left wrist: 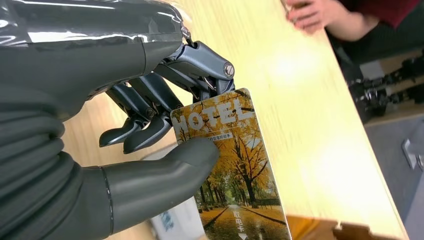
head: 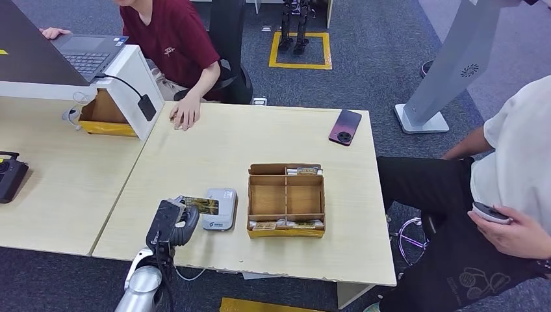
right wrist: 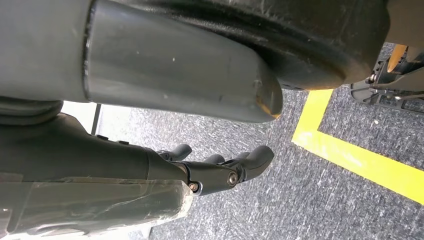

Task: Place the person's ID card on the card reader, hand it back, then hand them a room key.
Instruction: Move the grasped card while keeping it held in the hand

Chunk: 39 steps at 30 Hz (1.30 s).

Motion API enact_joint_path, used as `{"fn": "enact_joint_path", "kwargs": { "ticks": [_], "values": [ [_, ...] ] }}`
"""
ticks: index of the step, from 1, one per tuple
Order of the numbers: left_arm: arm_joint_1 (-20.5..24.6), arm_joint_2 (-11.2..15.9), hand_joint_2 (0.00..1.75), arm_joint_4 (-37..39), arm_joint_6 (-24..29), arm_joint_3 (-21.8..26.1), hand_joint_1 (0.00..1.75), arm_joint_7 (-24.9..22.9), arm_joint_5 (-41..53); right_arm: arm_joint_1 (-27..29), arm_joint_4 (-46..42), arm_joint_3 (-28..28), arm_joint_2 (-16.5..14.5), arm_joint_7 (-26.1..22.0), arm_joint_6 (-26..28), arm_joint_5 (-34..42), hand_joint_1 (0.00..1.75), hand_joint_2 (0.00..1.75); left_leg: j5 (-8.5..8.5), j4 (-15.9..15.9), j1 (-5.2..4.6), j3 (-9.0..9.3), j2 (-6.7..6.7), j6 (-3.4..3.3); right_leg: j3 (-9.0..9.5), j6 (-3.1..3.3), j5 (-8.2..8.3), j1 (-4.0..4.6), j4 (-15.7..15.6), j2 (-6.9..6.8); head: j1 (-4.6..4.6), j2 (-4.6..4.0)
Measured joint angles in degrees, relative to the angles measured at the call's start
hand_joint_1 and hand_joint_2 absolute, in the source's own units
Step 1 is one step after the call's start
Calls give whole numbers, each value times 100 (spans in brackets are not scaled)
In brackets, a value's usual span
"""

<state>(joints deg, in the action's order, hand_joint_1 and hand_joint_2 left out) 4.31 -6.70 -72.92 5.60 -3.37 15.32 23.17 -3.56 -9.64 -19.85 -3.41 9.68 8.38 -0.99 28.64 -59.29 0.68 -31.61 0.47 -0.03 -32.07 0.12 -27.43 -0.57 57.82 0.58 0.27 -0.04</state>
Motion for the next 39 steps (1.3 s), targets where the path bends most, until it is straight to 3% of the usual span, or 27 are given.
{"fn": "enact_joint_path", "kwargs": {
  "ticks": [4,15,39],
  "values": [
    [-97,23,175,-79,-42,-168,175,-102,157,3,0,38,0,3,2,35,0,0,-2,0,0,-1,0,1,0,0,1,0,0,0,-1,0],
    [-3,46,175,86,645,-587,175,-548,1250,2,0,55,-23,52,10,8,0,0,-3,0,0,-1,0,1,-3,-2,6,0,0,0,-1,0],
    [241,39,175,484,834,-473,175,-500,1187,0,0,55,-33,138,8,-39,0,0,-6,0,0,-4,0,1,-5,0,9,0,0,0,-1,0]
  ]
}}
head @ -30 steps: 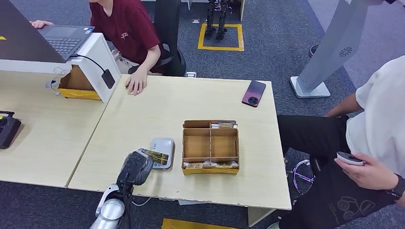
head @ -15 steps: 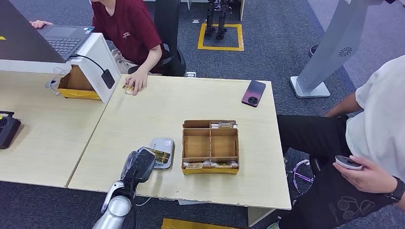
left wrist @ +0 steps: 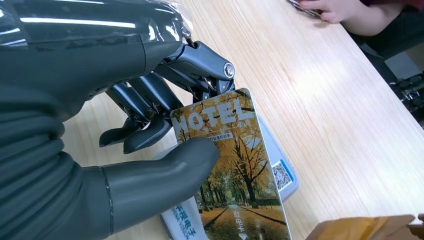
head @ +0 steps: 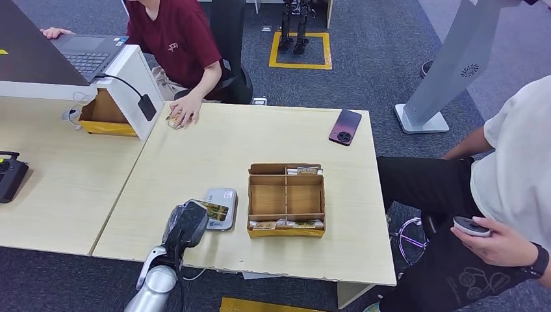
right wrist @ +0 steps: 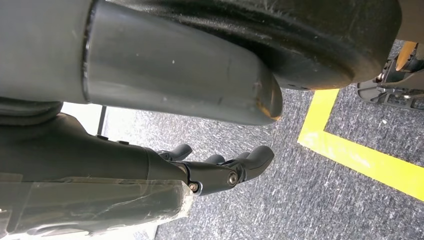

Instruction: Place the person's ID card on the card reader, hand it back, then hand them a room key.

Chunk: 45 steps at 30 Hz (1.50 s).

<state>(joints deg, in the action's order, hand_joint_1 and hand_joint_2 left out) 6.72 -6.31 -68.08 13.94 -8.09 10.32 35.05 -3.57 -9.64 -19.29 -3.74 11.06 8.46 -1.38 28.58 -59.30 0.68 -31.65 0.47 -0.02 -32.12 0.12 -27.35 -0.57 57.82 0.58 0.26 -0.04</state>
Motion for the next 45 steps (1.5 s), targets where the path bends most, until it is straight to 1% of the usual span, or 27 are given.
{"fn": "enact_joint_path", "kwargs": {
  "ticks": [15,37,45],
  "values": [
    [106,-1,175,168,174,195,175,-35,97,-1,0,-1,0,42,9,-61,0,0,-1,0,0,-1,0,0,0,0,1,0,0,0,0,0],
    [211,-89,175,468,345,208,175,-70,491,-1,0,-1,0,64,9,-86,0,0,-5,0,0,-1,0,1,0,-1,4,0,0,0,0,0],
    [246,-131,175,603,862,206,175,-319,1319,-2,0,-1,0,58,10,-113,0,0,-6,0,0,0,0,1,0,-2,8,0,0,0,0,0]
  ]
}}
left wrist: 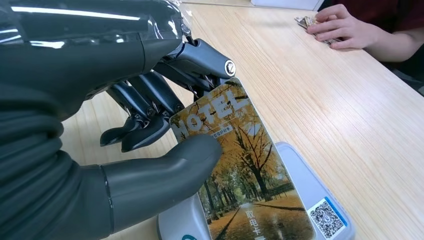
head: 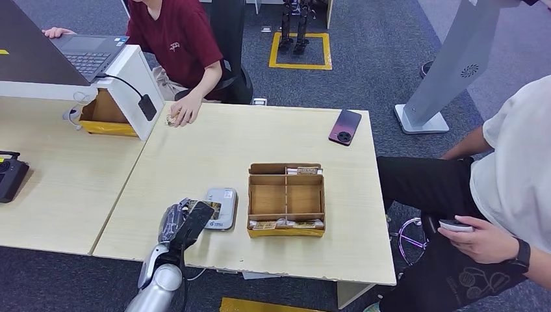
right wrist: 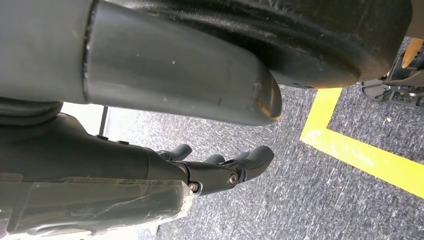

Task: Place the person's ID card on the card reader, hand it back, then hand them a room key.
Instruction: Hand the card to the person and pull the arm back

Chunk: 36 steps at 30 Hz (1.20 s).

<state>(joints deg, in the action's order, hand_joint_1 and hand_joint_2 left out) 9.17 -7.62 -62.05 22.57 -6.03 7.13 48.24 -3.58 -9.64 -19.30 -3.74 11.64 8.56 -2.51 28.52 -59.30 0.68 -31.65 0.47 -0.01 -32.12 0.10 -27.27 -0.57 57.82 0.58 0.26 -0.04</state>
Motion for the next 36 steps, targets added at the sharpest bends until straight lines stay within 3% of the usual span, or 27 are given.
{"fn": "enact_joint_path", "kwargs": {
  "ticks": [11,36],
  "values": [
    [57,-82,175,289,265,-2,175,-78,407,-1,0,0,-4,15,14,-75,0,0,-3,0,0,0,0,-1,1,-1,2,0,0,0,0,0],
    [89,-128,175,475,270,-2,175,-89,454,-1,0,0,-11,47,9,-92,0,0,-9,0,0,-1,0,-1,2,-1,5,0,0,-2,0,0]
  ]
}}
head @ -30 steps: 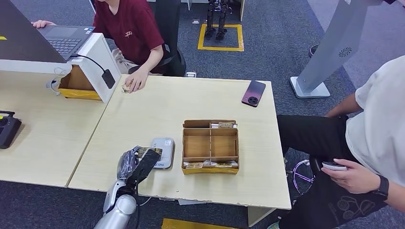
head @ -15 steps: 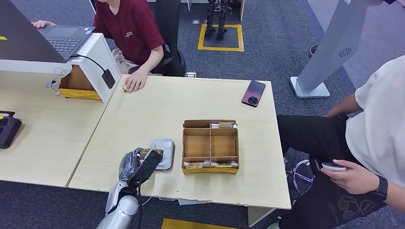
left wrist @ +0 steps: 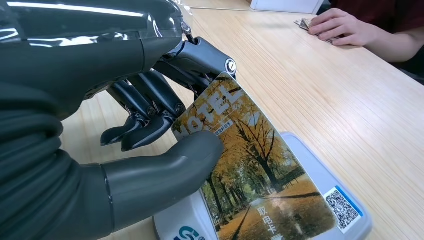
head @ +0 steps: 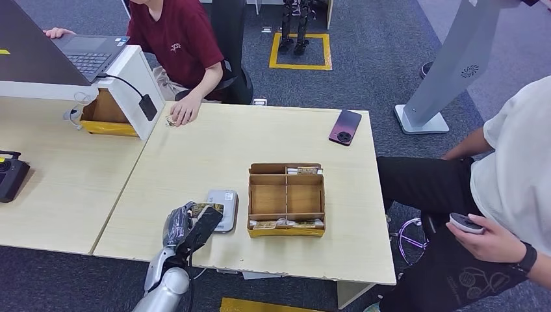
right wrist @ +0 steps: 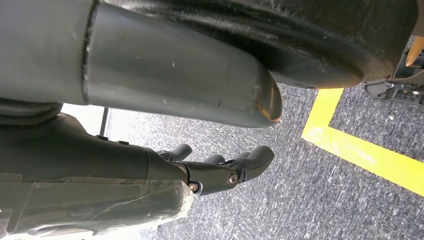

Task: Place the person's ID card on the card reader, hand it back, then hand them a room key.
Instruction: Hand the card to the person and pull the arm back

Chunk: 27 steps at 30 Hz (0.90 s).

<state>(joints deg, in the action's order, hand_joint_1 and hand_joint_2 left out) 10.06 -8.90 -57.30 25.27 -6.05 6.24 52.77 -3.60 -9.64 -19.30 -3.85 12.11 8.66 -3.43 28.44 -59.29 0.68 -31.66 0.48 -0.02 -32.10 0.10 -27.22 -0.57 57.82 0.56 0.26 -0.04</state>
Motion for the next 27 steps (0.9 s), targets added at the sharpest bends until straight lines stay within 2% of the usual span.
{"fn": "enact_joint_path", "kwargs": {
  "ticks": [5,8,13,17,27],
  "values": [
    [0,-21,175,10,-13,0,175,35,-5,0,0,0,0,0,0,-3,0,0,-2,0,0,-1,0,-3,0,-2,1,0,0,-1,0,0],
    [-4,-26,175,7,-136,7,175,253,-323,0,0,0,0,-1,1,-11,0,0,-2,0,0,-2,1,-3,1,-2,2,0,0,-2,0,0],
    [-195,-55,175,-338,-984,91,175,1154,-2112,2,0,0,0,-27,13,-52,0,0,-6,0,0,-9,0,-4,-7,-2,5,0,0,-1,0,0],
    [-257,-60,175,-918,-1376,170,175,1346,-3184,3,0,0,0,-31,43,-90,0,0,-8,0,0,-15,1,-6,-12,-5,8,0,0,-2,1,0],
    [-126,-58,175,-1556,-1187,423,175,1889,-3816,-2,0,-2,-2,-41,69,-196,0,0,-12,0,0,-16,1,0,-14,-4,11,0,0,-2,0,0]
  ]
}}
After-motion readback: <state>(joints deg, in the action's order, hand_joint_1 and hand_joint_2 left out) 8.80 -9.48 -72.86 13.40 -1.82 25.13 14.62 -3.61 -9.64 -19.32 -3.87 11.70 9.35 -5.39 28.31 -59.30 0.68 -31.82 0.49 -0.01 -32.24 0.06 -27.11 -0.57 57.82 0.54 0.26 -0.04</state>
